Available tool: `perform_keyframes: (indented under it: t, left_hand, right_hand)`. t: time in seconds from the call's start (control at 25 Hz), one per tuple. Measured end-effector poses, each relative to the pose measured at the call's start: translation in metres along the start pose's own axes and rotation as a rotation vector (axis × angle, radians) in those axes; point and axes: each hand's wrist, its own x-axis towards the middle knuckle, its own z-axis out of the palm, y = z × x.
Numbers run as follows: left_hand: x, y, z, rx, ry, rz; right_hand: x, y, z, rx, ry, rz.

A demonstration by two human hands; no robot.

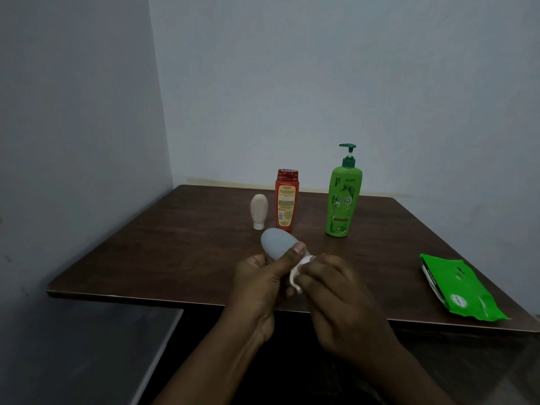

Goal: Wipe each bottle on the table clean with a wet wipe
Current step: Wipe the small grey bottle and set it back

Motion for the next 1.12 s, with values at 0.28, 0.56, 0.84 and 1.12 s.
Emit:
perform_keyframes:
  t: [0.28, 0.56, 0.84, 1.12]
  left_hand:
    - [-0.002, 0.005, 0.0, -0.021, 0.014, -0.028]
    - [-0.002, 0.007, 0.003, -0.201, -0.045, -0.159]
    - [-0.012, 0.012, 0.008, -0.346, -0.096, -0.224]
    - [-0.005, 0.009, 0.006, -0.361, -0.065, -0.196]
  right_hand:
    - [0.004, 0.012, -0.006, 0.039, 0.203, 0.215]
    - [-0.002, -0.004, -0.008, 0.034, 0.37, 0.052]
    - [0.006, 0.015, 0.003, -0.05, 0.212, 0.246]
    - [0.009, 0.011, -0.001, -0.039, 0.347, 0.132]
